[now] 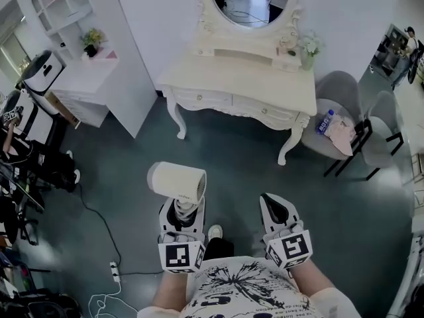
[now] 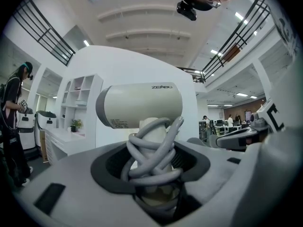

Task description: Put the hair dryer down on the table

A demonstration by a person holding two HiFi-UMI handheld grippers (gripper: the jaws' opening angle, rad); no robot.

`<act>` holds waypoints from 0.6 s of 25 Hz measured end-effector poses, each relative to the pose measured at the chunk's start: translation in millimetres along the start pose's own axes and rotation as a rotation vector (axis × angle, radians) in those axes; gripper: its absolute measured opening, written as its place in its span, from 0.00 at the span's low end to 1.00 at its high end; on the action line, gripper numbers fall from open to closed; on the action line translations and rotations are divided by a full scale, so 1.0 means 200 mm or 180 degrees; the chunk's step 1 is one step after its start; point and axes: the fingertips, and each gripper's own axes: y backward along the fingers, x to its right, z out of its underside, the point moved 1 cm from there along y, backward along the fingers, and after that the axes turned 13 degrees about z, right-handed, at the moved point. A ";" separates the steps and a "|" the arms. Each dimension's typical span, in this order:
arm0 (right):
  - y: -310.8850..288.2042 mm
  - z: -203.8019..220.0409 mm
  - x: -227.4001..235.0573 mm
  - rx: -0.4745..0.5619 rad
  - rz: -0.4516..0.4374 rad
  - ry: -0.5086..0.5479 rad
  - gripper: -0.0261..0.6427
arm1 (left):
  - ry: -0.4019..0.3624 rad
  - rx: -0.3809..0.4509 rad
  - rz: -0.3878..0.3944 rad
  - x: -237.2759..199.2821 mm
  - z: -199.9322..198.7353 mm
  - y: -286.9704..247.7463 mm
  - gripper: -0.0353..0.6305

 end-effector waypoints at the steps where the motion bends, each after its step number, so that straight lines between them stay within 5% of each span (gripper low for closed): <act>1: -0.07 -0.02 -0.03 -0.0004 0.0016 0.0010 0.06 | 0.0018 0.0007 0.0007 -0.08 0.00 -0.03 0.42; 15: -0.83 -0.18 -0.36 -0.0072 0.0070 0.0049 0.06 | 0.0189 0.0056 -0.0029 -0.94 -0.05 -0.29 0.42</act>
